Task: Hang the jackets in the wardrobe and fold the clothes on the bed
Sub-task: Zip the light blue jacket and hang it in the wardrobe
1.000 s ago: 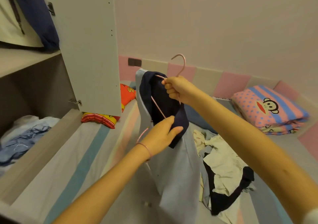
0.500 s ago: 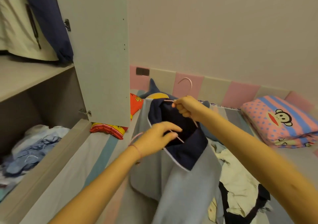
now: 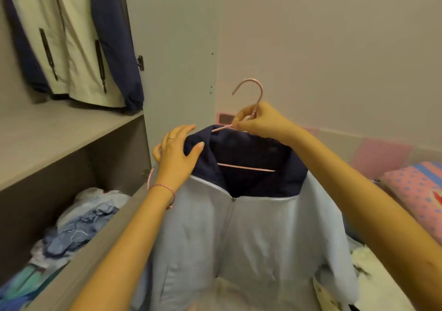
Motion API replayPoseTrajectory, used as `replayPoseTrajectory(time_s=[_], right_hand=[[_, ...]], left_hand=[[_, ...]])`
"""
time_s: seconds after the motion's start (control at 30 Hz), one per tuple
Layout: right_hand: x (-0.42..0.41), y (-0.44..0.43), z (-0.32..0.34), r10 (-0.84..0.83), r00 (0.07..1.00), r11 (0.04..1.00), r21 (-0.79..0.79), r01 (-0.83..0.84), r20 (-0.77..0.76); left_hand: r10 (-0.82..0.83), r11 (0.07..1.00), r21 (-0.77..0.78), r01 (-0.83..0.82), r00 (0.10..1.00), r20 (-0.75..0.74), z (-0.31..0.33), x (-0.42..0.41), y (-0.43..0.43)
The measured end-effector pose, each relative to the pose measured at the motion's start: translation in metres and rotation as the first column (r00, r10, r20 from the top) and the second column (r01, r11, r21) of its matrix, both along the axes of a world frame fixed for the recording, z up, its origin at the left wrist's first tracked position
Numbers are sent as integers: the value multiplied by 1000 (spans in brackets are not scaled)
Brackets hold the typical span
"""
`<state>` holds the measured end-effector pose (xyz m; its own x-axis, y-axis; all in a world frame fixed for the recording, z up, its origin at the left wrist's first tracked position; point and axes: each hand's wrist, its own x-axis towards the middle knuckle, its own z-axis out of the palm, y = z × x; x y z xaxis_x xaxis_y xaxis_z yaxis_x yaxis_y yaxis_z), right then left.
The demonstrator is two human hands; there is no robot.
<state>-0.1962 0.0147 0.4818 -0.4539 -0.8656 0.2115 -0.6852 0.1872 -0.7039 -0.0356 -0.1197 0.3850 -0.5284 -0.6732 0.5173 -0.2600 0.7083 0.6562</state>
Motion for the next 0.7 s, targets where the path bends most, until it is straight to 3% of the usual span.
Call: replayPoseTrajectory(time_s=[0.2, 0.53, 0.7], right_hand=[[-6, -80, 34, 202, 975, 965, -152, -215, -93], [-74, -242, 58, 442, 877, 856, -205, -475, -188], [-86, -317, 102, 474, 812, 807, -199, -555, -341]], left_hand=[[143, 984, -98, -147, 989, -48, 49, -28, -48], [334, 876, -328, -355, 935, -120, 78, -62, -176], [389, 839, -271, -472, 868, -307, 116, -70, -248]])
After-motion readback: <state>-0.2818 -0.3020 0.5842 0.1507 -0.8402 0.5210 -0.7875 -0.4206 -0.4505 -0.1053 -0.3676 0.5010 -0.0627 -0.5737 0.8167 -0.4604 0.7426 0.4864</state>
